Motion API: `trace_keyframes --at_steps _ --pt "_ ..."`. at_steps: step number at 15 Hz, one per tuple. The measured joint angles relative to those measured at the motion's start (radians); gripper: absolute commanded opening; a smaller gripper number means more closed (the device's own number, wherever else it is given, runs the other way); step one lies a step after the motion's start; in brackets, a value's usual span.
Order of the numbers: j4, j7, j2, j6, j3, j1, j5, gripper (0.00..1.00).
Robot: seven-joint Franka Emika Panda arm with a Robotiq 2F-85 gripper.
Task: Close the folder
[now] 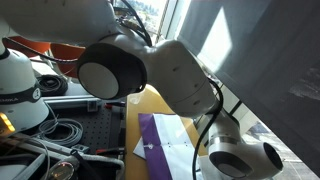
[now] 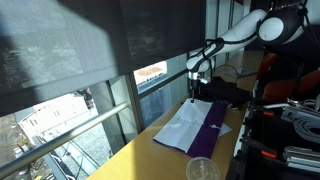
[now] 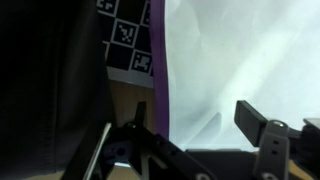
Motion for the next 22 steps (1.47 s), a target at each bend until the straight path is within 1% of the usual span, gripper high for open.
trace_keyframes --at_steps 4,7,8,16,18,22 --pt "0.065 0.026 0.037 -0.049 0.011 0.000 0.001 0.27" --pt "0.114 0.041 0.056 -0.084 0.020 0.000 0.002 0.03" --pt "0.129 0.046 0.059 -0.097 0.024 0.000 0.003 0.00" --pt "0.213 0.072 0.043 -0.158 0.038 0.023 0.012 0.00" --pt "0.226 0.076 0.014 -0.191 0.036 0.039 0.002 0.00" --pt "0.234 0.095 -0.087 -0.282 0.019 0.093 -0.047 0.00"
